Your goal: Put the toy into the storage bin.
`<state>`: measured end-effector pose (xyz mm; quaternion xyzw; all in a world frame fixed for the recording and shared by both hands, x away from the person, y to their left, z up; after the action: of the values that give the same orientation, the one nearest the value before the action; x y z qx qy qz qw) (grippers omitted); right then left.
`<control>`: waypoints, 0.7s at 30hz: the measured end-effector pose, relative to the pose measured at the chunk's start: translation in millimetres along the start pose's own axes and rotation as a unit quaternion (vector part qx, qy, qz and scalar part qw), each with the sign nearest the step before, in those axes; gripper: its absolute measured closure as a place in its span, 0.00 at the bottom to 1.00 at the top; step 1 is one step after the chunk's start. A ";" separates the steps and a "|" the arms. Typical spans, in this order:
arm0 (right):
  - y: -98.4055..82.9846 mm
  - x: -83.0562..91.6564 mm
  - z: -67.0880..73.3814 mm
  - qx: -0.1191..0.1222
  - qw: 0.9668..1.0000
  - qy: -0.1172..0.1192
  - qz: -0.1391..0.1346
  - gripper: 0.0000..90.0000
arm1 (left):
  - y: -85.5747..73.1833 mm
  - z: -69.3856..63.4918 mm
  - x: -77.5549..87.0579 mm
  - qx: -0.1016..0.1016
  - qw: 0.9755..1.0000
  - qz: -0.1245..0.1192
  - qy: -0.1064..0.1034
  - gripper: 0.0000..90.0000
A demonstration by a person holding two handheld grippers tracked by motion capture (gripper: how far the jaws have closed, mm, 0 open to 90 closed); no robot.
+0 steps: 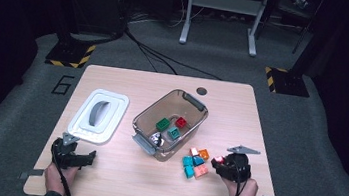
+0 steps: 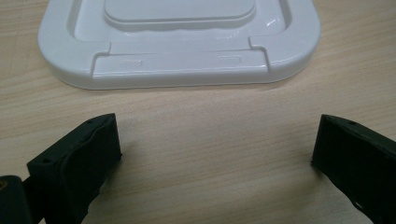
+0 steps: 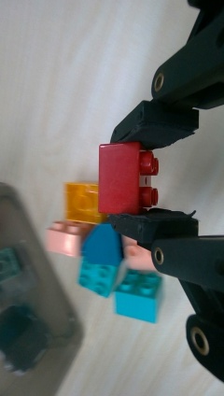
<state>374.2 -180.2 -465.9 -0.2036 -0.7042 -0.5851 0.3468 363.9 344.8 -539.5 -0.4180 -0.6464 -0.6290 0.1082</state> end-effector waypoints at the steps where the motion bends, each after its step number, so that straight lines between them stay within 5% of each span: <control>1: 4.7 1.2 -0.6 -0.004 1.000 0.004 -0.005 0.65 | 0.0 0.0 0.1 -0.001 1.000 0.001 0.000 0.01; 11: 94.7 10.2 -3.2 0.009 0.999 0.009 -0.052 0.65 | 0.3 0.1 -0.3 0.003 1.000 0.000 -0.001 0.01; 21: 135.4 2.9 10.0 0.029 0.997 0.017 -0.064 0.65 | 0.3 0.1 -0.2 0.002 1.000 0.000 -0.001 0.01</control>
<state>463.6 -139.4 -372.0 -0.1380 -0.7260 -0.5892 0.3266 364.2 344.7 -539.5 -0.4185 -0.6475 -0.6275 0.1083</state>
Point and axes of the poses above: each handheld gripper's, and its own axes: x roughly backward along the jaws, y roughly out of its top, z roughly to its left, the point moved 1 cm from there along -x, roughly forward along the jaws, and after that the axes turned 15 degrees about -y, right-handed, at the moved point
